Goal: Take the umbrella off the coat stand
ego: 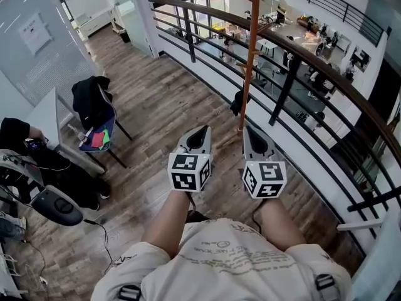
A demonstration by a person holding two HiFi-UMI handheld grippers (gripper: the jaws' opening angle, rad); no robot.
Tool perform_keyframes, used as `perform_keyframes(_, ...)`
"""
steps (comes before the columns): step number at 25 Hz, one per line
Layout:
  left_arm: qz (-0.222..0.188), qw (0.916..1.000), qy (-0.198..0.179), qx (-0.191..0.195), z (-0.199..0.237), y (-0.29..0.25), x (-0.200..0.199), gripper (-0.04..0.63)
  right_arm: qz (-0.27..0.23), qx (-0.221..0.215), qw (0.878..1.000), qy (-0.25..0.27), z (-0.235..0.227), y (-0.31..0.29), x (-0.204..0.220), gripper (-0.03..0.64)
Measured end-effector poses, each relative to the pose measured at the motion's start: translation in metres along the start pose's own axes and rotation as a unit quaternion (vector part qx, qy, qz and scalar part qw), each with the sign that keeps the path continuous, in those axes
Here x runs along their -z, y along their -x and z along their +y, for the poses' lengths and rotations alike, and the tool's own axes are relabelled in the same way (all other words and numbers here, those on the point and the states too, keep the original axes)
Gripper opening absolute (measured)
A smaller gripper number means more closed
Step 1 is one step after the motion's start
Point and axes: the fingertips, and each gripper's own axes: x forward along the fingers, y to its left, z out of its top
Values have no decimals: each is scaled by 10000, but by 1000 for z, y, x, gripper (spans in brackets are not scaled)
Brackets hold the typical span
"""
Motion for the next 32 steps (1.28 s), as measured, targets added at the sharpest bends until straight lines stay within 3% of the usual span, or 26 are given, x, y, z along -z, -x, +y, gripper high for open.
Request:
perform_keyframes(12,130,9999,-4,108,24,-76,3,5,78,22,9999,76,-33,-63,12,2)
perform_keyframes(32,285,9923,-194,1191,130,-289,-39,5,306,927,9950,214,-110,-269,3,3)
